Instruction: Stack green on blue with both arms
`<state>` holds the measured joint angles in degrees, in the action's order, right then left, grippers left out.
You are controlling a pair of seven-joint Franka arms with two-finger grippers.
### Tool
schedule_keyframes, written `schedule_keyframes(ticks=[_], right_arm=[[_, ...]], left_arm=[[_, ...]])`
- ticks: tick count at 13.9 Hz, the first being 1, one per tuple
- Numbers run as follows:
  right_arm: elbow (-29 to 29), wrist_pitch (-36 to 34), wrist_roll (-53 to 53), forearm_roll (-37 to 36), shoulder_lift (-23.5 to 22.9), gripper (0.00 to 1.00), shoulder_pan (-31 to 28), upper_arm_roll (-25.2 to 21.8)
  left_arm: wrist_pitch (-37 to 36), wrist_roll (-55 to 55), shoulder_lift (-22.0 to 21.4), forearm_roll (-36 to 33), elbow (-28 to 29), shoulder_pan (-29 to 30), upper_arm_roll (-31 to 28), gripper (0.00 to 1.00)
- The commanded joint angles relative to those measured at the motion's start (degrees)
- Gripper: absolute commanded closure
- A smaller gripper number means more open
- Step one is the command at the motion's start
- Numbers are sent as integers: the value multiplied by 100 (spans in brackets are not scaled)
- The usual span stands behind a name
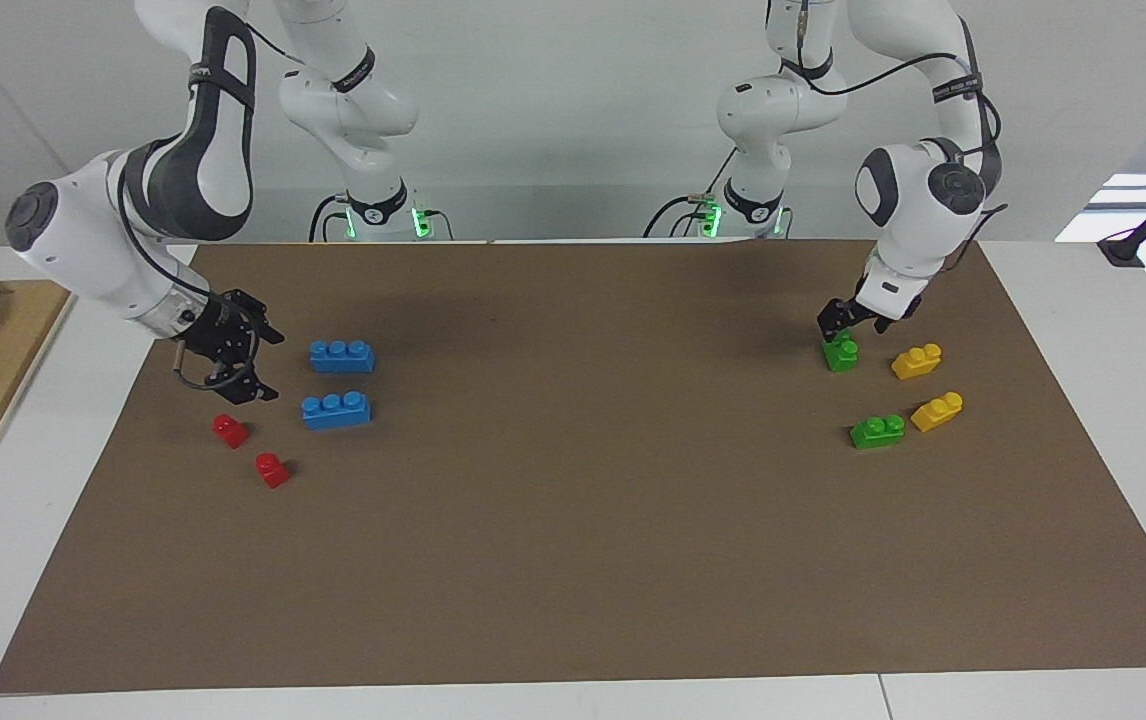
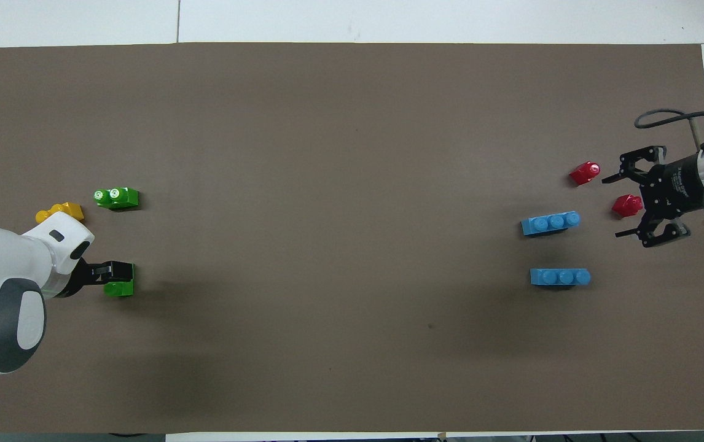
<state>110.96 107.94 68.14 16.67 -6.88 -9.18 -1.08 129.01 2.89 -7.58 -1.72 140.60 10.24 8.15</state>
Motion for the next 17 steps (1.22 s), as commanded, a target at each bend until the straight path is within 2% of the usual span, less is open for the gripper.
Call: schedule_keyframes(ticks=[1, 4, 6, 9, 11, 12, 14, 15, 17], right_arm=[[259, 297, -300, 126, -93, 4, -5, 20], [505, 850, -617, 293, -191, 4, 4, 20], [497, 957, -635, 345, -331, 4, 4, 38], [515, 1098, -757, 398, -454, 4, 13, 64], [550, 1107, -969, 416, -507, 4, 13, 73], [559, 1098, -978, 416, -507, 4, 21, 73], [672, 1133, -1100, 434, -499, 4, 92, 73], [682, 1142, -1205, 451, -525, 4, 48, 73], [708, 1159, -1452, 591, -595, 4, 13, 73]], left_arm=[[562, -103, 230, 49, 117, -13, 28, 0], [661, -148, 283, 49, 152, -4, 28, 0], [687, -148, 283, 49, 178, -4, 28, 0], [679, -166, 275, 49, 187, -4, 28, 11], [661, -166, 275, 49, 187, -4, 28, 28], [661, -166, 275, 49, 187, 5, 28, 42], [643, -157, 275, 49, 187, 13, 28, 83], [591, -148, 275, 49, 187, 13, 28, 100], [250, -61, 292, 49, -31, -21, 28, 100]])
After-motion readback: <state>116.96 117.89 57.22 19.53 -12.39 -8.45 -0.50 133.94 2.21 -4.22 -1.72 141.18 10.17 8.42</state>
